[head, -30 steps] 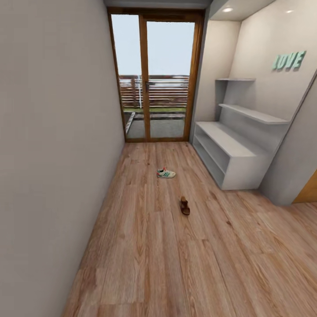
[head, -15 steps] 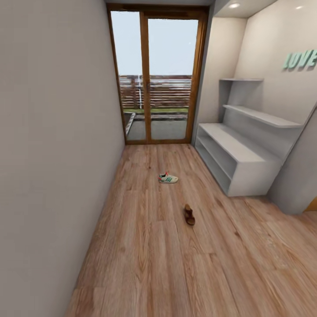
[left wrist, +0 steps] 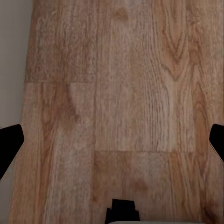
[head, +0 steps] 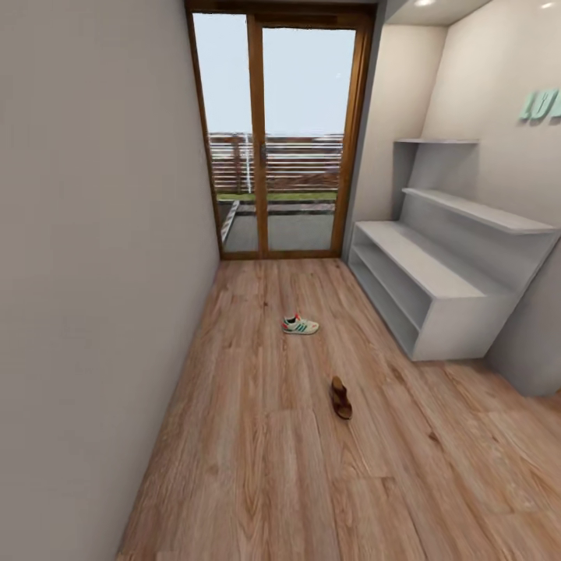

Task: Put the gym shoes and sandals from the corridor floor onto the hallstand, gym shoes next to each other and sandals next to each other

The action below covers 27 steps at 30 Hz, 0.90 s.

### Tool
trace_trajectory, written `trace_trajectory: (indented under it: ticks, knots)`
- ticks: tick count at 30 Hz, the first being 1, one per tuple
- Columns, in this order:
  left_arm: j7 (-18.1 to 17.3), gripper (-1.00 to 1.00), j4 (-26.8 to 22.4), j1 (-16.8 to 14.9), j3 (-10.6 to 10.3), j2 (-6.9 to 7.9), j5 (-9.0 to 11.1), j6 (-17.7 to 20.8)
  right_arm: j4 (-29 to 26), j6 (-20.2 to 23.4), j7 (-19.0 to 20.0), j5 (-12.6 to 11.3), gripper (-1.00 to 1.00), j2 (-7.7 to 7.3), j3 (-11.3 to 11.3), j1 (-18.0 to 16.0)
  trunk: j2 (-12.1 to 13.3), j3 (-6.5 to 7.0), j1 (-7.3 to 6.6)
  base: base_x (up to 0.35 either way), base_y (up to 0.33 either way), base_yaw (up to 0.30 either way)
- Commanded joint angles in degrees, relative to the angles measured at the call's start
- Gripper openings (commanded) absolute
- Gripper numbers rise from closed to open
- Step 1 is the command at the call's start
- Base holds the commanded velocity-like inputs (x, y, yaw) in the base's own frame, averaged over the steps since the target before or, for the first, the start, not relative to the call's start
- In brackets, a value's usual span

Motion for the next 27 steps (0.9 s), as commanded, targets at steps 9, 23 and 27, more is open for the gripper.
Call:
trace_trajectory:
  ticks: [9,23,27]
  knots:
    - [0.0,1.0,0.1,0.0,-0.1,0.01,0.5,-0.2,0.1,-0.1,0.0,0.0,1.0,0.01,0.0,0.0,0.0,-0.05,0.03,0.337,0.0,0.0]
    - [0.0,1.0,0.1,0.0,-0.1,0.01,0.5,-0.2,0.1,-0.2,0.0,0.0,1.0,0.01,0.0,0.0,0.0,-0.05,0.03,0.337,0.0,0.0]
    - [0.0,1.0,0.1,0.0,-0.1,0.01,0.5,-0.2,0.1,-0.1,0.0,0.0,1.0,0.01,0.0,0.0,0.0,-0.05,0.03,0.337,0.0,0.0]
